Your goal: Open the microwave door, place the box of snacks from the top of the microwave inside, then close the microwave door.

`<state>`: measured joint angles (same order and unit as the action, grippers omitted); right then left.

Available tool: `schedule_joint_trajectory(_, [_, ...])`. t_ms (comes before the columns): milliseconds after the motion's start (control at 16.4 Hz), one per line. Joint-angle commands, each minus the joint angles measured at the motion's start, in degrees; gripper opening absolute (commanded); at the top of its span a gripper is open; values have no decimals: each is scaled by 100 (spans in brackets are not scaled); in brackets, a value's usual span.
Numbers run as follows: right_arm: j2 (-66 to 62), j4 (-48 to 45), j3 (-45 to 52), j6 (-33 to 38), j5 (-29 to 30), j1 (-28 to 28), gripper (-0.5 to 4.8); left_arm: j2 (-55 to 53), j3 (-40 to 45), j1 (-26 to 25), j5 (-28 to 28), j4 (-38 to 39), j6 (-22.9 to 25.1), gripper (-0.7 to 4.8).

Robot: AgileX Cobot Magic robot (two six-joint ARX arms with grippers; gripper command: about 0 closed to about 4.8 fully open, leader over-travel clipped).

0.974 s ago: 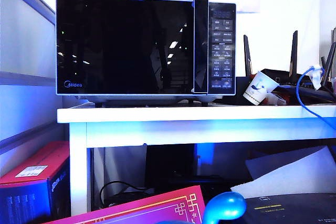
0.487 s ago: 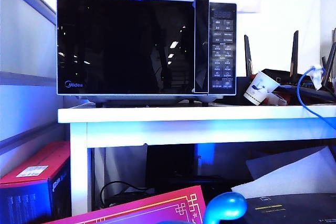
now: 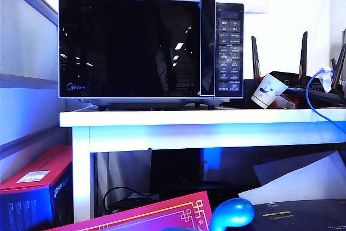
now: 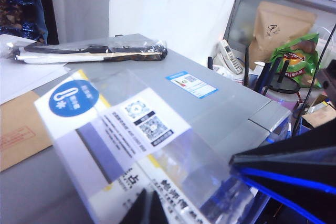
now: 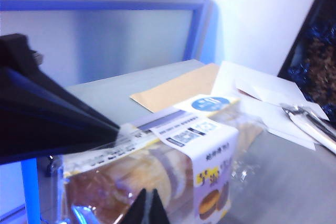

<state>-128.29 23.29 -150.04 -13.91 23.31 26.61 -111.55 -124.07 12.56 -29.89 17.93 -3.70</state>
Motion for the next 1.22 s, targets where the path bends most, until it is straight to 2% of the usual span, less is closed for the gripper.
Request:
schedule_joint_trajectory(61, [46, -214, -26, -94, 234, 26, -5, 15, -4, 0, -33, 275, 33, -6])
schedule_joint_trajectory(426, [74, -431, -31, -101, 74, 26, -5, 15, -4, -109, 153, 293, 44, -6])
schedule_joint_trajectory(609, [328, 157, -39, -98, 94, 26, -5, 17, -4, -109, 164, 199, 42, -6])
schedule_joint_trajectory(731, [461, 555, -39, -90, 337, 28, -5, 22, -4, -109, 179, 44, 22, -6])
schedule_joint_trajectory(913, [509, 1023, -39, 94, 1158, 31, -5, 81, -83, -109, 186, -133, 4, -6])
schedule_joint_trajectory(1218, [343, 1222, -20, 92, 1137, 63, -5, 85, -695, -116, 328, 37, 26, -6])
